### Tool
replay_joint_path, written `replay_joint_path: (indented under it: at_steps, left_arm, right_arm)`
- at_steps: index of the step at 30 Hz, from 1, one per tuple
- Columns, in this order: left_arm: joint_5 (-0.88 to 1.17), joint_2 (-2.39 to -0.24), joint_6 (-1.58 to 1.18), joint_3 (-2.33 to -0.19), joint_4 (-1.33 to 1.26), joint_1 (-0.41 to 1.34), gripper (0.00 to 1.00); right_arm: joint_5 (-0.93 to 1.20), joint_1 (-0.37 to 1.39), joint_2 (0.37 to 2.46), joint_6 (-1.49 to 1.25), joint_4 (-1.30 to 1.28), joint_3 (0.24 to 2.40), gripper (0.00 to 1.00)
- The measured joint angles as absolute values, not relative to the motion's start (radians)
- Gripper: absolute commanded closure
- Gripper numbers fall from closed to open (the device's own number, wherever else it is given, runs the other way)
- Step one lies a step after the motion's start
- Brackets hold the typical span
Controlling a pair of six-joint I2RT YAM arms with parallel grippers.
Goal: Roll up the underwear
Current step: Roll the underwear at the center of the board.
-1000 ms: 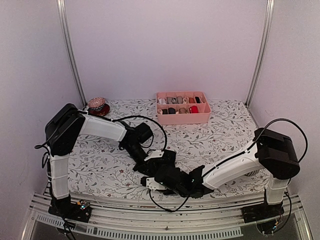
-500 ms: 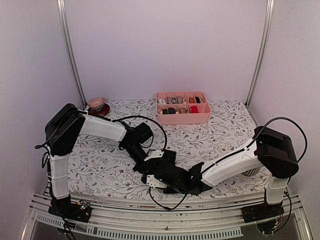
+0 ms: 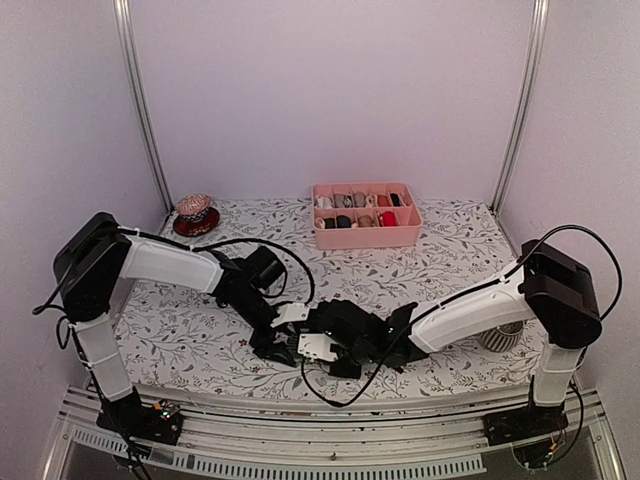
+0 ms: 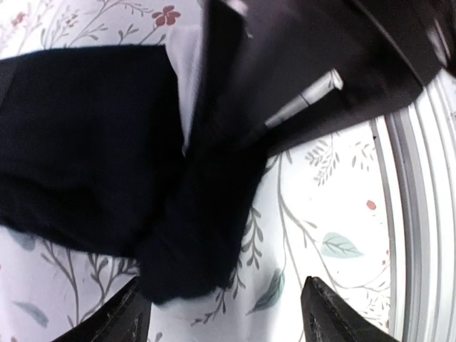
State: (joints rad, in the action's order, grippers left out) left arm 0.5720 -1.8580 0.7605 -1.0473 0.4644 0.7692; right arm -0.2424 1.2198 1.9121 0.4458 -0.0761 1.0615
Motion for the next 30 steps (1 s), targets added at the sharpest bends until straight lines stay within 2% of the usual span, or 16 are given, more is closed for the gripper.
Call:
replay_joint_path:
  at_steps: [14, 30]
  left_arm:
    - [0.421, -1.534, 0.763, -0.71, 0.013, 0.772, 0.3]
    - [0.23, -1.497, 0.865, -0.507, -0.33, 0.937, 0.3]
  right_arm:
    - [0.138, 1.052, 1.879, 0.346, -0.165, 1.072, 0.94]
    - [0.57, 0.972, 1.94, 0.235, -0.215, 1.101, 0.94]
